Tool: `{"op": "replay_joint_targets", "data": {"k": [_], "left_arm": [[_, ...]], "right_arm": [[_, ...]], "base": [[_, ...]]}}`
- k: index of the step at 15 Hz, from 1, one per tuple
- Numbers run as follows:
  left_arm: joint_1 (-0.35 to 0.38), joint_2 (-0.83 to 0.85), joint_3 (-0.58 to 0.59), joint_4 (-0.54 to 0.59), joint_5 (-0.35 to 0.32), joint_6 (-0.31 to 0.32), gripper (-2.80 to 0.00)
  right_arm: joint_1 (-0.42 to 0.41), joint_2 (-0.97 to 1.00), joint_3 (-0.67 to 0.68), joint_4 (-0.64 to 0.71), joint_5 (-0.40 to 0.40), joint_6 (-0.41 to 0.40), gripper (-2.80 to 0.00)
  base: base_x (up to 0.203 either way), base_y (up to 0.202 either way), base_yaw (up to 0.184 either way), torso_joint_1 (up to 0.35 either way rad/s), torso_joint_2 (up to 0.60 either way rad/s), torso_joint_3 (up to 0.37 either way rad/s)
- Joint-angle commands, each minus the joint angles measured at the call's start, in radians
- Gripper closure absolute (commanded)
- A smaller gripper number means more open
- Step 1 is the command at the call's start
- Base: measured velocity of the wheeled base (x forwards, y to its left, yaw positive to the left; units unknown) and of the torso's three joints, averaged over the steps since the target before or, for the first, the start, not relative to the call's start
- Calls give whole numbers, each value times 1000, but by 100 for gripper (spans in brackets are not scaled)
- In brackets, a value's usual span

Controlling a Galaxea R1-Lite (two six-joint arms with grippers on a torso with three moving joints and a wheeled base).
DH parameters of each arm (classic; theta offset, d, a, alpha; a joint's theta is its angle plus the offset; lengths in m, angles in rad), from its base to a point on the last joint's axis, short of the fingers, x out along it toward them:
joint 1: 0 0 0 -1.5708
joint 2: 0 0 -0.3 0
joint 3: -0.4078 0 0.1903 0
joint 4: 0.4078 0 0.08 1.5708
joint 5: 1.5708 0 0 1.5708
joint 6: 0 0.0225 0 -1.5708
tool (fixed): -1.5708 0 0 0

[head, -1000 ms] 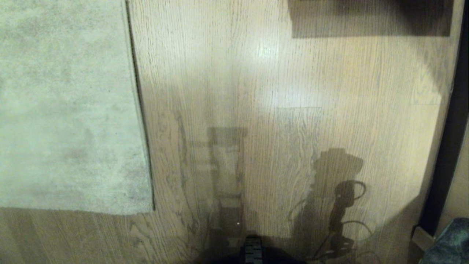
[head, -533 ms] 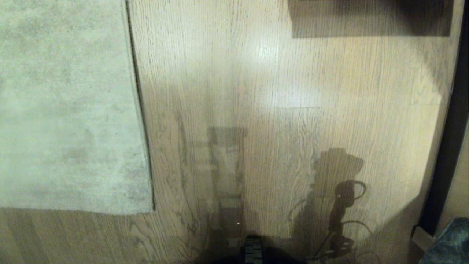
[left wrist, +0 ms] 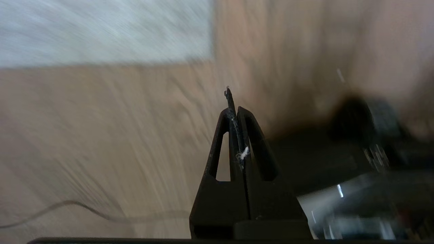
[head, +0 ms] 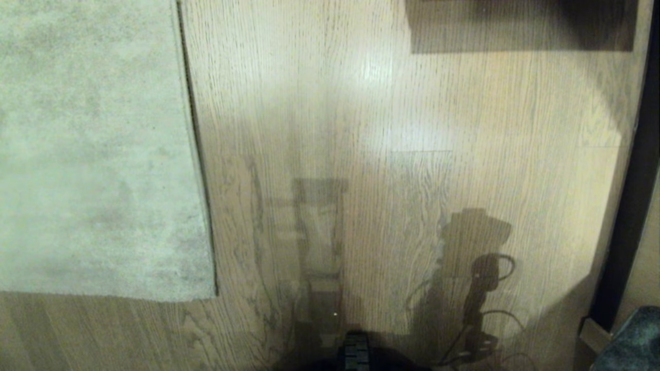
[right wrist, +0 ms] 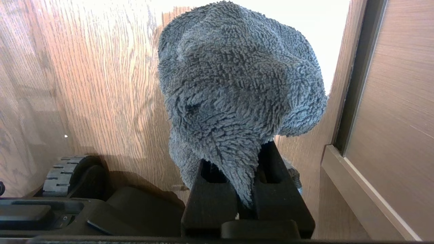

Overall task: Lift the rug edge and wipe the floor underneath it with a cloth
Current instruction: Lift up the carpet

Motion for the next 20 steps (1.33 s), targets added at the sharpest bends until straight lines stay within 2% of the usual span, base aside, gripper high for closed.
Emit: {"op": "replay_joint_targets", "data": {"k": [1,3,7,9,12,14,16,20], "left_arm": [[-74,174,-2,3,0,0,0],[-98,285,-15,4,-1,-1,0],[-97,630,-136,-4,3,-6,0],[-95,788,-164,-62,2,-7,0],[-97,986,-176,-224,14,1,0],[-125,1060,-180,-299,73,7,0],[-152,1107,-185,-312,151,8,0],[-166,1269,-182,-444,235,8,0]], "right_arm": [[0,2,0,0,0,-1,0],[0,2,0,0,-1,-1,0],[0,2,0,0,0,-1,0],[0,2,0,-1,0,-1,0],[0,2,0,-1,0,-1,0],[0,2,0,0,0,-1,0],[0,2,0,-1,-1,-1,0],[0,2,0,0,0,-1,0]], "base": [[0,0,0,0,0,0],[0,0,0,0,0,0],[0,0,0,0,0,0],[0,0,0,0,0,0],[0,0,0,0,0,0],[0,0,0,0,0,0],[0,0,0,0,0,0],[0,0,0,0,0,0]]}}
